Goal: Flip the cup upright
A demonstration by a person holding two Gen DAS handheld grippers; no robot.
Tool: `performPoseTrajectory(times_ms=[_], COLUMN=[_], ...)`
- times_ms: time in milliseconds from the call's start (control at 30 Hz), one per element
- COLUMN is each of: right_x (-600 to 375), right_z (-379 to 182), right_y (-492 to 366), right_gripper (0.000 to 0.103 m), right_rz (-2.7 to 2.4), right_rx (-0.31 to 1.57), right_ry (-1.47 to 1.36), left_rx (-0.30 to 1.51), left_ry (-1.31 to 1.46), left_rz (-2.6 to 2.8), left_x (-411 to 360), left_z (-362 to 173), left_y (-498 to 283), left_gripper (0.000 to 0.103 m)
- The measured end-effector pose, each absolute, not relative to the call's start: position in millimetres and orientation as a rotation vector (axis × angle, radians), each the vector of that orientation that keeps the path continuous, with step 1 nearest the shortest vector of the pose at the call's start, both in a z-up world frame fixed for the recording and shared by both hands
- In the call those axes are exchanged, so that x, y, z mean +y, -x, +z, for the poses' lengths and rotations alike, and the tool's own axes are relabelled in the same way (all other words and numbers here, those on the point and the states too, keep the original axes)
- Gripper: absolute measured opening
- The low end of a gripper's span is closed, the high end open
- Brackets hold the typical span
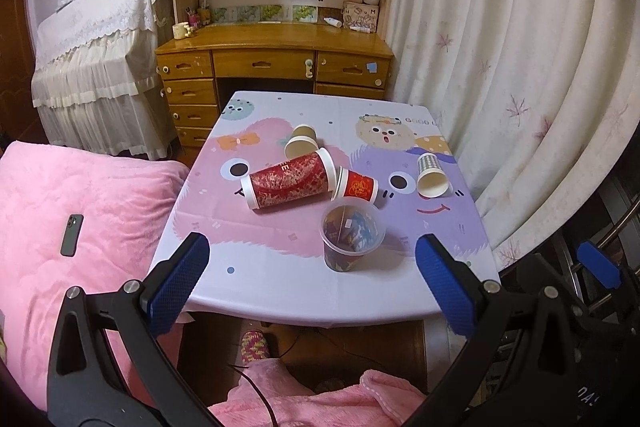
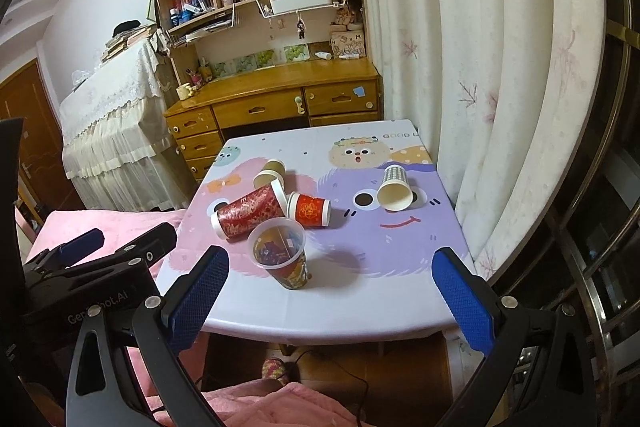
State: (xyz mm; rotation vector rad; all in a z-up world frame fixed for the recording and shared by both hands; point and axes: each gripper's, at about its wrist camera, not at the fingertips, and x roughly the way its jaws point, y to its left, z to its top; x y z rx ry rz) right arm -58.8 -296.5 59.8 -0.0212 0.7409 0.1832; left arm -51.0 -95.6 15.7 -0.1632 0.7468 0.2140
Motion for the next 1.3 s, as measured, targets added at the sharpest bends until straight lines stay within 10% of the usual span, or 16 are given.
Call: performPoseTrajectory(times_ms=[1300], right_x=[-288], right_z=[42], right_y=[42], right_gripper=[0.103], right_rz=[0.187], right_rx=[0.797], right_ry=[0.011], left_rx=[0.778], left_ry=[0.141], left_rz=[0.264], left_x=[-88], left_z=[6], left_y=[54], left_gripper=[0.102])
